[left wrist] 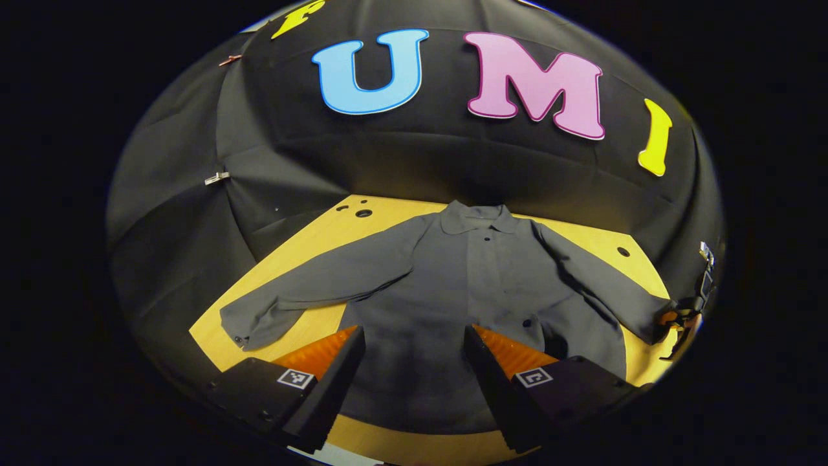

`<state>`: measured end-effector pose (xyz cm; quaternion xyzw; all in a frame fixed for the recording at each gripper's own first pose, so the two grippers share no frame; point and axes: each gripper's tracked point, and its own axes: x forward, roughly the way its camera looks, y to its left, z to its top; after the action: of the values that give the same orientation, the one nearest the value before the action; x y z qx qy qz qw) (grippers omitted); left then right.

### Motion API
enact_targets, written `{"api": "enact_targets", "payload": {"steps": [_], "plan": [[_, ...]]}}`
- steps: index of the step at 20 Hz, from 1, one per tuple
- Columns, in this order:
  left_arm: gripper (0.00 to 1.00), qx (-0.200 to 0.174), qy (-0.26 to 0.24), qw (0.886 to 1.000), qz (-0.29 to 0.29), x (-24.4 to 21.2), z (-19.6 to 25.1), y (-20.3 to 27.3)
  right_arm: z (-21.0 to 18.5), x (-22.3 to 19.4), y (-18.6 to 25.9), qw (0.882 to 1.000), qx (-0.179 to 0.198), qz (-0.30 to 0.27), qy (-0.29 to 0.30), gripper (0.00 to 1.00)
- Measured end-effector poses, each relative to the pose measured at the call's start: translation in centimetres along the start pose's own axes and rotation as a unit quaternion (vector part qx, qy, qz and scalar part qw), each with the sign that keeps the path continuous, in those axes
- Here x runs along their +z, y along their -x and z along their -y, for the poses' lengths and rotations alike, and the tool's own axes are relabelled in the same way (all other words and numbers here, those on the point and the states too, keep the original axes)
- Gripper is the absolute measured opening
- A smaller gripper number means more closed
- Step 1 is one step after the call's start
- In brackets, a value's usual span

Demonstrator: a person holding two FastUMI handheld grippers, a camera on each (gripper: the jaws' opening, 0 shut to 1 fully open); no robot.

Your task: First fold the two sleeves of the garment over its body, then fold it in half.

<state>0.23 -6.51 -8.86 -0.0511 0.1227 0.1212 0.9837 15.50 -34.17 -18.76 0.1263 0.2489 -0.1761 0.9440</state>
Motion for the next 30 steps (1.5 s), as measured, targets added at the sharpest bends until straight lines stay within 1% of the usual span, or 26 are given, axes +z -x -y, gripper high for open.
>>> {"api": "enact_targets", "payload": {"steps": [2,4,7,10,12,14,16,19,21,23,26,28,30], "plan": [[0.97,0.006,0.005,1.0,-0.003,-0.4,-0.6,0.2,-0.1,-0.1,-0.1,1.0,0.01,-0.006,-0.008,0.06],[0.97,0.01,0.007,1.0,-0.014,-1.3,-1.0,0.6,0.0,0.1,0.0,1.0,0.01,-0.001,-0.011,0.06],[0.98,0.009,0.007,1.0,-0.02,-2.0,-1.1,1.1,0.0,0.0,0.0,1.0,0.003,0.011,0.012,0.06],[0.97,0.005,-0.002,1.0,-0.015,-1.9,-1.3,1.4,0.0,0.2,0.2,1.0,0.018,0.023,-0.003,0.06],[0.97,0.004,-0.002,1.0,-0.016,-1.9,-1.5,1.6,0.0,0.2,0.1,0.999,0.024,0.015,-0.023,0.06],[0.98,0.002,-0.002,1.0,-0.019,-2.1,-1.7,1.8,0.1,0.1,0.2,0.999,0.016,0.001,-0.04,0.05],[0.97,0.003,-0.008,1.0,-0.022,-2.5,-2.2,1.7,-0.3,0.0,0.4,0.999,0.015,-0.013,-0.034,0.06],[0.97,0.014,-0.033,0.999,-0.022,-2.4,-3.4,1.6,-1.5,0.0,2.1,0.999,0.009,-0.021,-0.024,0.05],[0.97,0.017,-0.033,0.999,-0.019,-1.7,-4.0,1.7,-2.8,1.0,3.8,0.999,0.016,-0.013,-0.027,0.05],[0.98,0.013,-0.03,0.999,-0.006,-0.6,-4.3,1.8,-4.6,2.9,5.2,1.0,0.027,0.003,-0.006,0.05],[0.97,0.006,-0.047,0.999,0.007,0.0,-4.7,1.0,-7.2,5.6,8.0,0.998,0.043,0.033,0.026,0.05],[0.97,0.008,-0.062,0.998,0.023,0.7,-5.2,0.7,-9.1,7.2,10.2,0.997,0.049,0.054,0.035,0.05],[0.97,0.003,-0.055,0.998,0.037,1.4,-5.5,1.0,-11.3,8.5,11.9,0.995,0.064,0.066,0.044,0.05]]}}
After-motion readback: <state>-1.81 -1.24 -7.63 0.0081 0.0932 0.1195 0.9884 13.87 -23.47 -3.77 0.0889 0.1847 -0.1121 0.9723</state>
